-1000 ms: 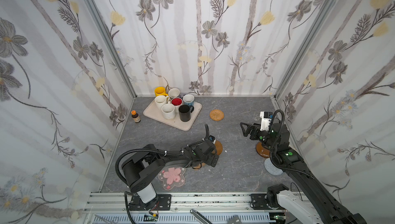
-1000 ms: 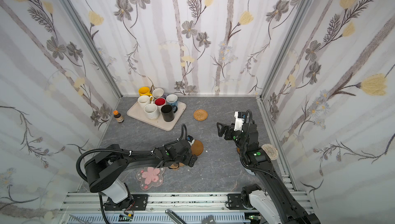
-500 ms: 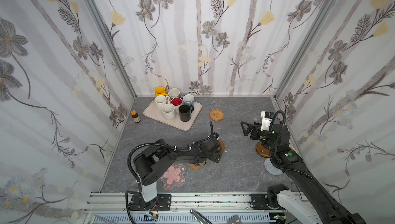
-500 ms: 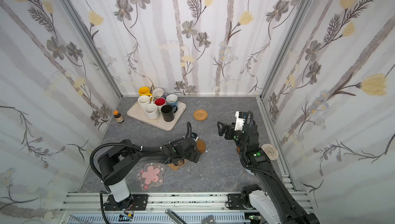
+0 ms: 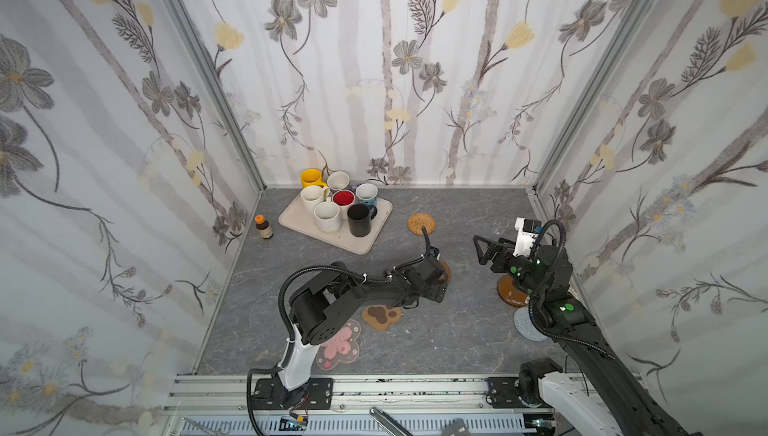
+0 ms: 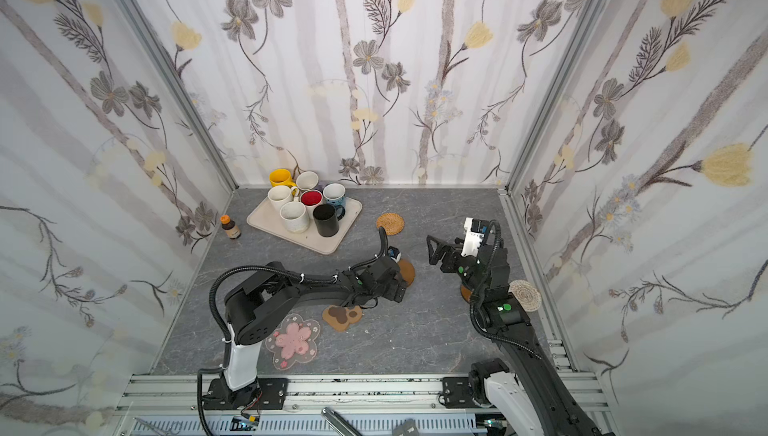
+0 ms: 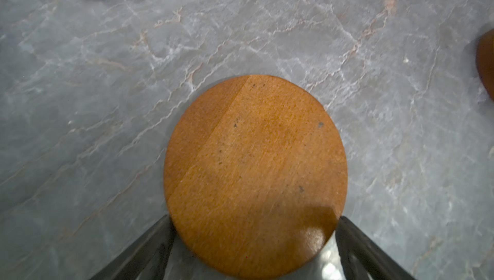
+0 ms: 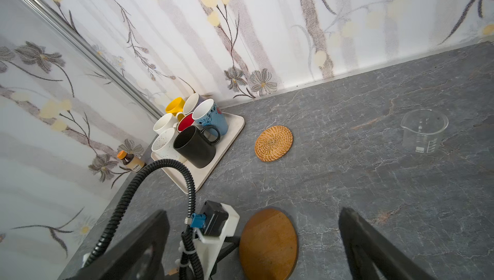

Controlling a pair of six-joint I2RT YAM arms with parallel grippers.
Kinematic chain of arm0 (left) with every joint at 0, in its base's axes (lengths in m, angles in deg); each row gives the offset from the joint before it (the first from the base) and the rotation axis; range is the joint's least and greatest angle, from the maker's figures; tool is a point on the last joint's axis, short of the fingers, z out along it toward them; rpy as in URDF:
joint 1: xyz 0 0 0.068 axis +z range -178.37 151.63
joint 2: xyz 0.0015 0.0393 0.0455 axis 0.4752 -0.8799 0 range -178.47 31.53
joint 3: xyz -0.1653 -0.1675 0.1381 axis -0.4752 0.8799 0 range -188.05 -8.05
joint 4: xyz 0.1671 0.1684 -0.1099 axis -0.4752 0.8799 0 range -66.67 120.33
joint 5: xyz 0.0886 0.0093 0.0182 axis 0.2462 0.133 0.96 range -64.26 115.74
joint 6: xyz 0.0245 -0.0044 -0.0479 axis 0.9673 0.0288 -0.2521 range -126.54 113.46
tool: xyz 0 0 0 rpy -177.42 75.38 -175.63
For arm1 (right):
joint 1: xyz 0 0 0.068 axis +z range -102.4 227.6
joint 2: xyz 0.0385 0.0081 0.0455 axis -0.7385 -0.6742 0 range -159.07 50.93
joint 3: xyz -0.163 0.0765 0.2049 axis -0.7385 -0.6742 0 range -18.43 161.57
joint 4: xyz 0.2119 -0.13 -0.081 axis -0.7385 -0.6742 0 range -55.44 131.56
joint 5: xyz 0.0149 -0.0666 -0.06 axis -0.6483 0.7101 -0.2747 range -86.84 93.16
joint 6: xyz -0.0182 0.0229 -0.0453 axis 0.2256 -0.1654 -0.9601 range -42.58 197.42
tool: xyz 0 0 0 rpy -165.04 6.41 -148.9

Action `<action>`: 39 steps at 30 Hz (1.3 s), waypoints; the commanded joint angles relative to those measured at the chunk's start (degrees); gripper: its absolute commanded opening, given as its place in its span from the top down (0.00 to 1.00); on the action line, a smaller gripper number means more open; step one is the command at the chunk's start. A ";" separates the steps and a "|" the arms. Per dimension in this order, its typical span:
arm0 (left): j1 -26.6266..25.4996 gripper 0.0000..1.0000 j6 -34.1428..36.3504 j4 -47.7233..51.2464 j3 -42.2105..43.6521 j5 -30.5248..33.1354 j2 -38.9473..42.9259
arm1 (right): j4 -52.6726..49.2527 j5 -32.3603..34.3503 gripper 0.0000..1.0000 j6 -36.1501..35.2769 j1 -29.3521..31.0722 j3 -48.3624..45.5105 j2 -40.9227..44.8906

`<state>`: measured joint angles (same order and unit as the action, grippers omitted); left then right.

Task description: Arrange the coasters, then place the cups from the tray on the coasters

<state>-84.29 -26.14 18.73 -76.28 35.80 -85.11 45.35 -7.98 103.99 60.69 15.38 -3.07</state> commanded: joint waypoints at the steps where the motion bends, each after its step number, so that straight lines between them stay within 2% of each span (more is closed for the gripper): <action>1: 0.93 0.05 -1.66 3.40 -4.59 -1.58 -3.77 | 2.63 2.68 0.00 1.58 -0.42 -0.73 1.26; 10: 4.01 0.05 -2.47 4.25 -17.31 -2.51 -12.21 | 2.69 4.13 0.00 3.59 -1.22 -2.16 4.40; 15: 5.13 0.04 -3.06 4.25 -25.11 -6.96 -16.98 | 3.68 4.87 0.00 4.41 -1.46 -3.22 5.56; 20: 6.03 0.02 -2.47 4.43 -28.88 -7.42 -17.08 | 2.74 5.26 0.00 3.99 -1.48 -2.98 5.31; 26: 8.34 0.00 -1.29 4.32 -23.88 -4.88 -7.87 | -0.46 7.28 0.00 5.42 -0.46 -3.52 4.38; 32: 9.58 0.00 -1.53 4.16 -14.22 -1.82 3.89 | -1.46 14.10 0.00 8.41 9.37 -5.71 0.86; 39: 9.54 0.00 -5.08 2.59 -0.37 0.26 16.03 | 0.16 16.35 0.00 13.30 15.95 -7.27 -9.00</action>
<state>-74.65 -29.02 22.36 -81.28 33.68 -72.82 44.10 5.29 114.31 74.78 8.62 -9.21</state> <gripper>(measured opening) 0.997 0.995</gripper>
